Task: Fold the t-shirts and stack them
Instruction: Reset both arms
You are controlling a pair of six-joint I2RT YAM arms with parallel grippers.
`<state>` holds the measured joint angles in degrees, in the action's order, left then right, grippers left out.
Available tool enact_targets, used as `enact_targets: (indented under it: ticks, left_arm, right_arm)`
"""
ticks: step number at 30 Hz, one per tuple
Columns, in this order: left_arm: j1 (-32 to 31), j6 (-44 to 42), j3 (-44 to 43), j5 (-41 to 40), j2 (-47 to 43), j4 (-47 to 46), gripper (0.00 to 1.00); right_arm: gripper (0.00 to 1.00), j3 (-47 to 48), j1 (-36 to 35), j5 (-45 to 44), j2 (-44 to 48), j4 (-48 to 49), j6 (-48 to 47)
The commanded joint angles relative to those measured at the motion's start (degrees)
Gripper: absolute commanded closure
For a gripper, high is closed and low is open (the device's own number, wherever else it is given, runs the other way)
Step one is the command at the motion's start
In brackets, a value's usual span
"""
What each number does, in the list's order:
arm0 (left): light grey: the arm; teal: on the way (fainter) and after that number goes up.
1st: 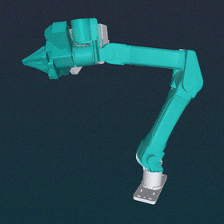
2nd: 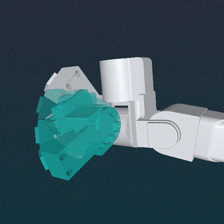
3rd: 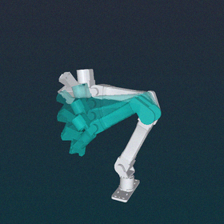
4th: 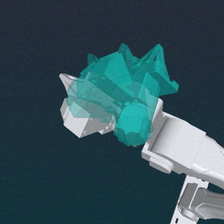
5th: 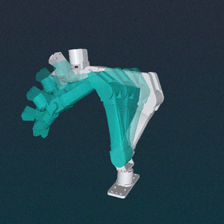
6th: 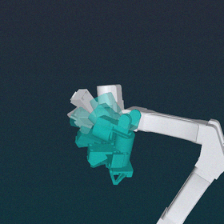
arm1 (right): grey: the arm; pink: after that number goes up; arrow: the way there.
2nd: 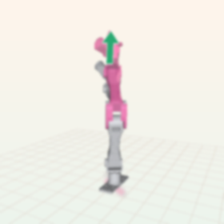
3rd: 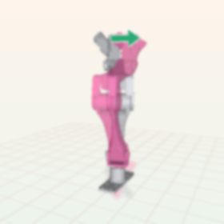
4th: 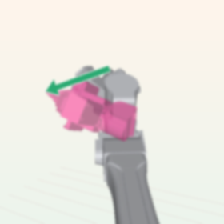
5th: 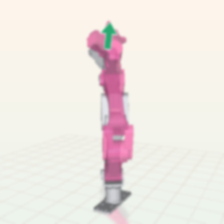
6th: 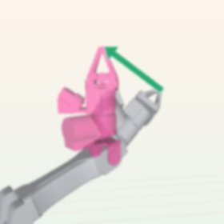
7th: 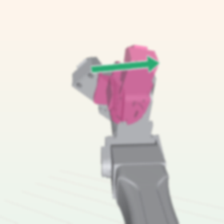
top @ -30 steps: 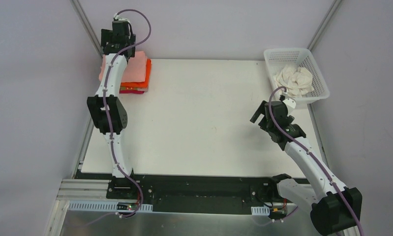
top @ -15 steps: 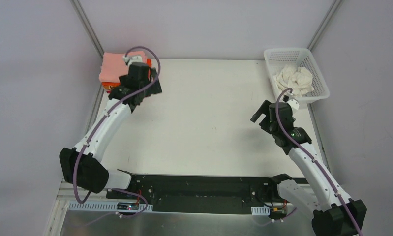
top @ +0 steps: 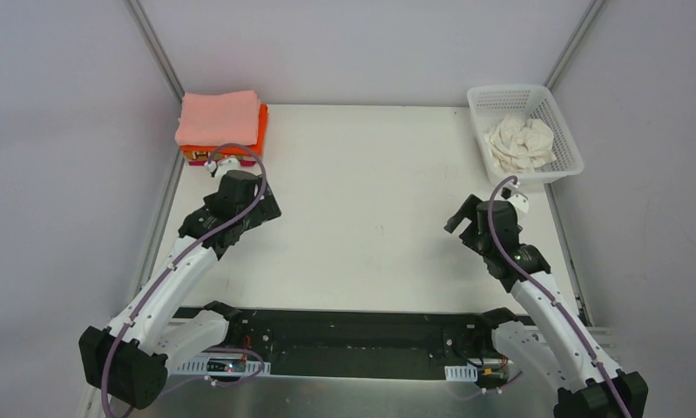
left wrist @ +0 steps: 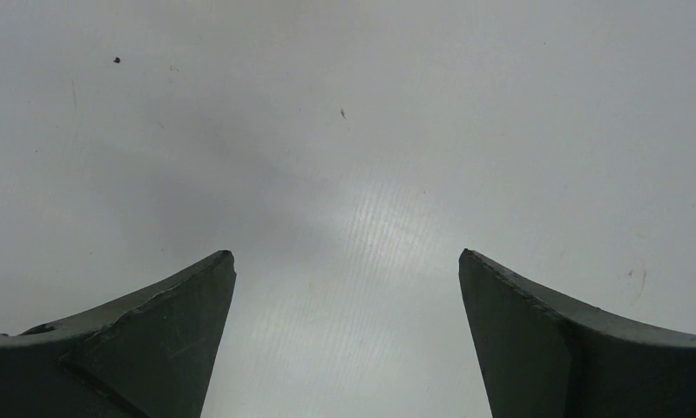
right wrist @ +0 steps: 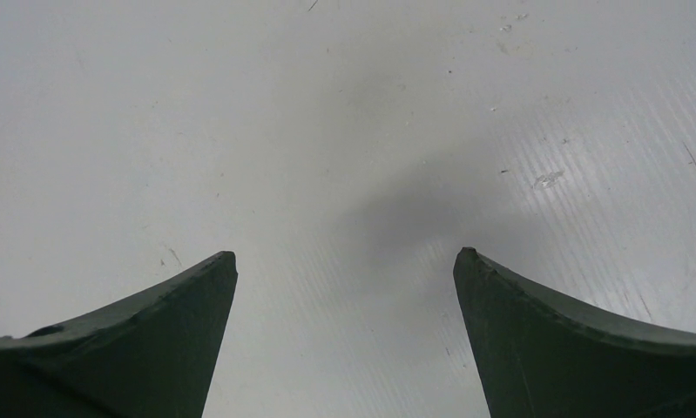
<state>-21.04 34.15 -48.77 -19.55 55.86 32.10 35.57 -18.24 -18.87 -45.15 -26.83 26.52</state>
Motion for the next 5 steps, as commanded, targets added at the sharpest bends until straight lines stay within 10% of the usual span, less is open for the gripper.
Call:
enact_targets:
  ticks: [1, 5]
  left_arm:
    - [-0.5, 1.1, 1.1, -1.0, -2.1, -1.2, 0.01]
    - [-0.5, 0.4, 1.0, -1.3, -3.3, -1.2, 0.01]
  right_arm:
    - [0.0, -2.2, 0.2, -0.2, 3.5, 5.1, 0.3]
    - [0.0, -1.6, 0.2, -1.5, 5.0, 4.3, 0.8]
